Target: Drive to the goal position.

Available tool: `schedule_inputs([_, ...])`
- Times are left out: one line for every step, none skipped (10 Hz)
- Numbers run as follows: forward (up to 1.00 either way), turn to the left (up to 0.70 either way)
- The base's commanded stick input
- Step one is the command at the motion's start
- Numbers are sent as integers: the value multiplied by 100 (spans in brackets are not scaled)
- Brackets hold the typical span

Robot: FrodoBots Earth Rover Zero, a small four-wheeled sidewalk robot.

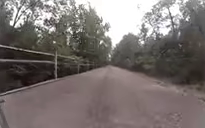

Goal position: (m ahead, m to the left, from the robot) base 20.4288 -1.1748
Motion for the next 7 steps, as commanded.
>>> schedule_inputs([70,0])
schedule_inputs([70,0])
schedule_inputs([70,0])
schedule_inputs([70,0])
schedule_inputs([70,0])
schedule_inputs([70,0])
schedule_inputs([70,0])
